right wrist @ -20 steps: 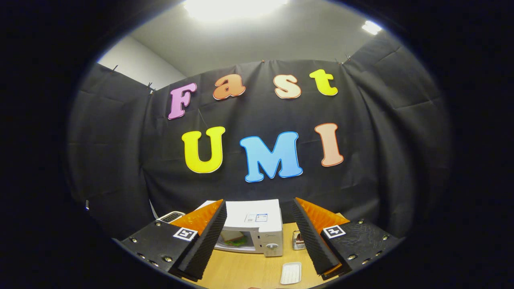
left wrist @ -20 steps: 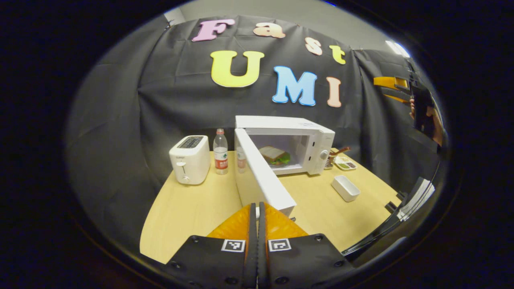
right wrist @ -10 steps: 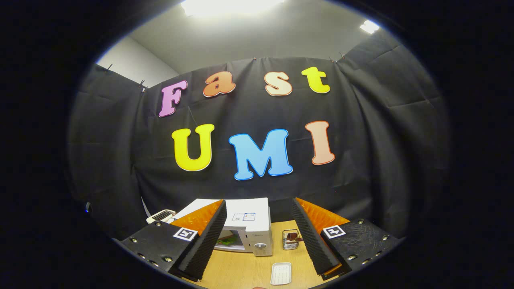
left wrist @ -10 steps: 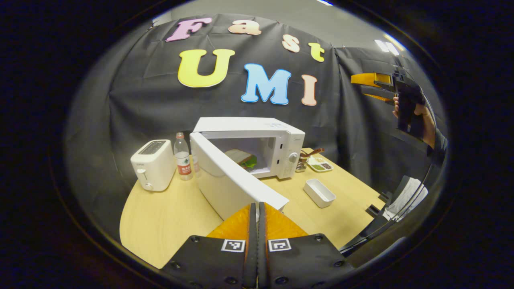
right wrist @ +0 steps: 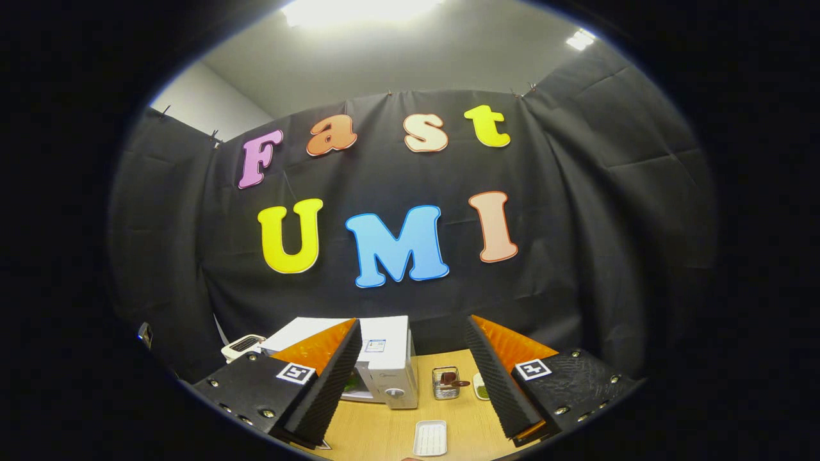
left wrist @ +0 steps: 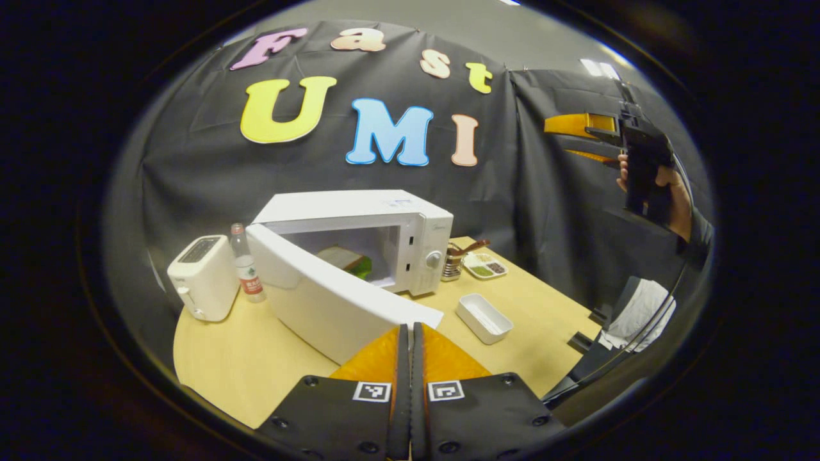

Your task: Open the microwave oven with the left hand, put the food in, and close the microwave oven.

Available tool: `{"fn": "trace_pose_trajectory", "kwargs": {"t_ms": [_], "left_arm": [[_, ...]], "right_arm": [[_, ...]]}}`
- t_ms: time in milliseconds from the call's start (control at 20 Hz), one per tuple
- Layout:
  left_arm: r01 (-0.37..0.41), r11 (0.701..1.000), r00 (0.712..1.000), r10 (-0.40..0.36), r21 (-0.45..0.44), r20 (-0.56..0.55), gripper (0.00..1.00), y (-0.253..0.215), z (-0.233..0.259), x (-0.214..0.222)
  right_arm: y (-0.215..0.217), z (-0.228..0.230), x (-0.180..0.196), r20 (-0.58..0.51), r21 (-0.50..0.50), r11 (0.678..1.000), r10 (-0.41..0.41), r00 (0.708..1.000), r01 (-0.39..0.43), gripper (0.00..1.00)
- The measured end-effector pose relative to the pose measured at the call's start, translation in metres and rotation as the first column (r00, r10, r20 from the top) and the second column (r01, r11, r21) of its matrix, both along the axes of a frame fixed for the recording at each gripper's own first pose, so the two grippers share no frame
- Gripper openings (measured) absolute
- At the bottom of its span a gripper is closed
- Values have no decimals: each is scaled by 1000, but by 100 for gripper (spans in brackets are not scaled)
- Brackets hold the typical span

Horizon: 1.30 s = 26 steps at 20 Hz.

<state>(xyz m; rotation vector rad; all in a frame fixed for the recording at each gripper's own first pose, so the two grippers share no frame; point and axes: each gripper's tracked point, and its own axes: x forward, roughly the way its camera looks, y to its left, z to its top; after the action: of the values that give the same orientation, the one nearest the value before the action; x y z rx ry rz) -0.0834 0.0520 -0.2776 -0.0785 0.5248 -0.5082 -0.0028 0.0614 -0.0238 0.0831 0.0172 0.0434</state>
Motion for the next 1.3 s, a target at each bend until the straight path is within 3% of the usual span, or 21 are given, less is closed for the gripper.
{"fn": "trace_pose_trajectory", "kwargs": {"t_ms": [700, 1300], "left_arm": [[29, 999, 999, -29, -15, -25, 7, -61, -6, 59], [-7, 999, 998, 5, -34, -57, 7, -94, -9, 112]], "right_arm": [[-46, -11, 8, -15, 37, 998, -56, 998, 57, 98], [-71, -19, 22, -27, 33, 997, -69, 997, 70, 98]]}}
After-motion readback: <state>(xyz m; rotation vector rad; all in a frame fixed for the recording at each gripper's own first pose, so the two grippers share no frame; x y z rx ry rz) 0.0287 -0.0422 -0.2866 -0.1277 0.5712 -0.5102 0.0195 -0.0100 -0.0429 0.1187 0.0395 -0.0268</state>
